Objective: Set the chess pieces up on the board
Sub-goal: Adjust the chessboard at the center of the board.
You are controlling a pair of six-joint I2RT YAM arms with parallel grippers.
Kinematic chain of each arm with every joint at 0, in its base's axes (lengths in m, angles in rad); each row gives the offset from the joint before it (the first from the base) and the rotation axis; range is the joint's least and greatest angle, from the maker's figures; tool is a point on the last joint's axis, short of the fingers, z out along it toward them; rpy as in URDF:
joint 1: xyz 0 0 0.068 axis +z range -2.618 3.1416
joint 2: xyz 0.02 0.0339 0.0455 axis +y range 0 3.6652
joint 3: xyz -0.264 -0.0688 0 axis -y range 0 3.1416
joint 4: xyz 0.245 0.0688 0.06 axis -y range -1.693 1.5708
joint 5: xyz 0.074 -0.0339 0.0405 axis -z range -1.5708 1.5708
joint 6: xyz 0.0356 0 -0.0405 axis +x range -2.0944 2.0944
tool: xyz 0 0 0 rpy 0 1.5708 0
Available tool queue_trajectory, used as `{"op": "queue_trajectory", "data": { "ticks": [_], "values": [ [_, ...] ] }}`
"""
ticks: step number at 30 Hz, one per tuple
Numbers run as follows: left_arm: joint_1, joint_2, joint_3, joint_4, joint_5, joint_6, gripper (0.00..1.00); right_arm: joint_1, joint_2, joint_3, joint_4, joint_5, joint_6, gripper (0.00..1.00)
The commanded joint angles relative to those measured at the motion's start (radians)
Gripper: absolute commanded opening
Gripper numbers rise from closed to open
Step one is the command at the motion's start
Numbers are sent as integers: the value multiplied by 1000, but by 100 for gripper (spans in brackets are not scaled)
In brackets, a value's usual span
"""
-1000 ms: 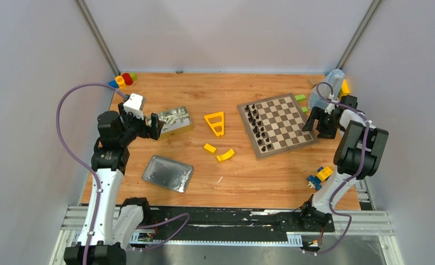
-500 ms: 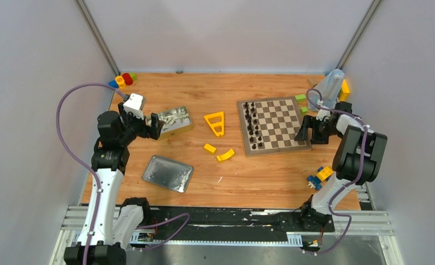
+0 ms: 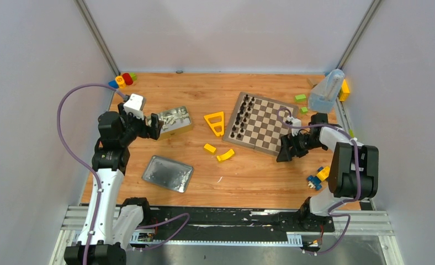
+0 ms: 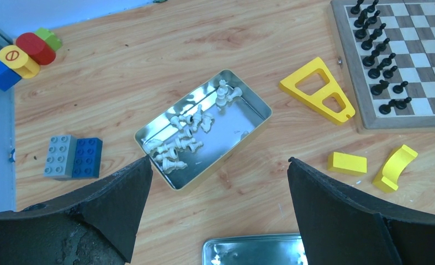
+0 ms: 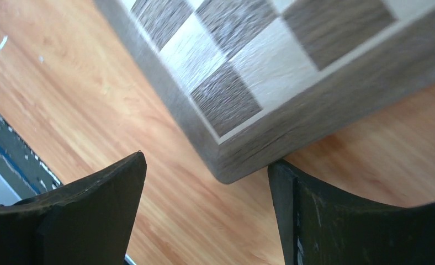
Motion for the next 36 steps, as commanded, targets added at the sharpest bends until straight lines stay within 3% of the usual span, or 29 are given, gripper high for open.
{"op": "queue_trajectory", "data": {
  "ticks": [1,11,17,23,36],
  "values": [
    [0,-1,-7,33,-10,18,100,40,-63,-16,-45,-36,-75,83],
    [1,5,-14,40,-1,22,100,-9,-25,294,34,69,207,84],
    [1,8,-16,44,9,20,100,-9,135,477,168,92,480,84],
    [1,10,-17,46,16,18,100,-9,340,650,256,123,651,84],
    [0,29,-22,57,20,21,100,-2,565,874,300,122,731,83]
  ]
}}
